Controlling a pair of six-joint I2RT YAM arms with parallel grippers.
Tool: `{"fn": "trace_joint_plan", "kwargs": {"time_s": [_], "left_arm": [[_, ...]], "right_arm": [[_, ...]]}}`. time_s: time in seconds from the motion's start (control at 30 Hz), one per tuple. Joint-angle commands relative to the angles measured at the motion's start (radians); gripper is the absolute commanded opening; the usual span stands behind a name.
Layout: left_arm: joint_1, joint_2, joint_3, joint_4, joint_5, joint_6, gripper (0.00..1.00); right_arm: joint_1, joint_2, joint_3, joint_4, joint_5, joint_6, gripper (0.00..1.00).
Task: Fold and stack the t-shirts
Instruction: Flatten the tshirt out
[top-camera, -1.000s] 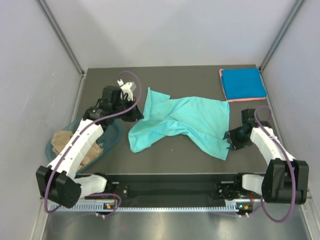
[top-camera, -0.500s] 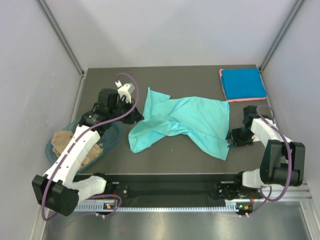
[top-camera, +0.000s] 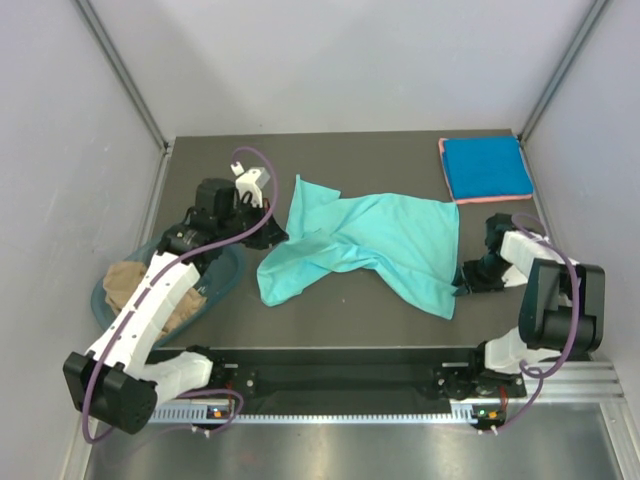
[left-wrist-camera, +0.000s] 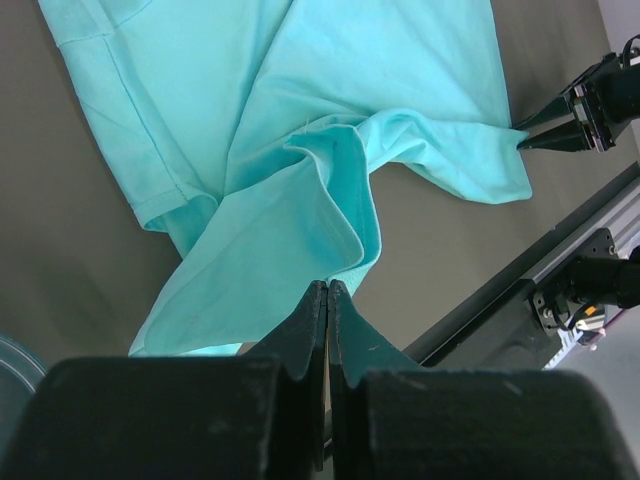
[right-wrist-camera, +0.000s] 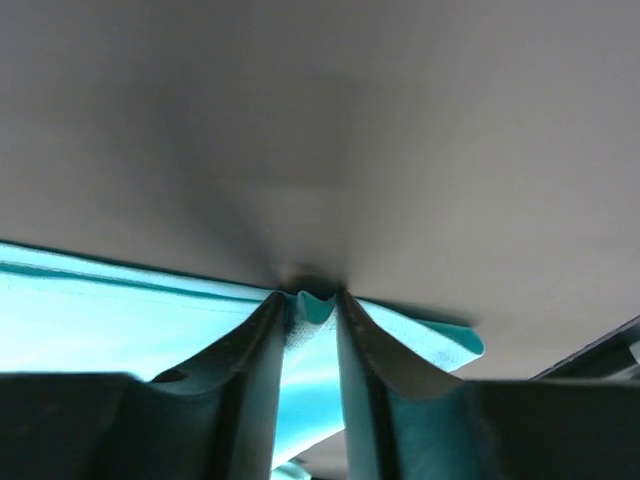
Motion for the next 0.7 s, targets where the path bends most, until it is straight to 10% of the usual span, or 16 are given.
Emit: {"fn": "trace_joint_plan", "kwargs": {"time_s": [0.0, 0.17, 0.67], "left_arm": [[-0.003, -0.031, -0.005, 0.044, 0.013, 0.007, 0.0], [-0.003, -0.03, -0.019, 0.062, 0.008, -0.016, 0.0], [-0.042, -0.095, 0.051, 0.075, 0.033, -0.093, 0.0]], "right_arm": [[-0.016, 0.012, 0.033, -0.005, 0.009, 0.009, 0.26], [-0.024, -0.04, 0.056, -0.062, 0.084, -0.018, 0.0], [-0.025, -0.293, 0.145, -0.108, 0.127, -0.383, 0.0]]}}
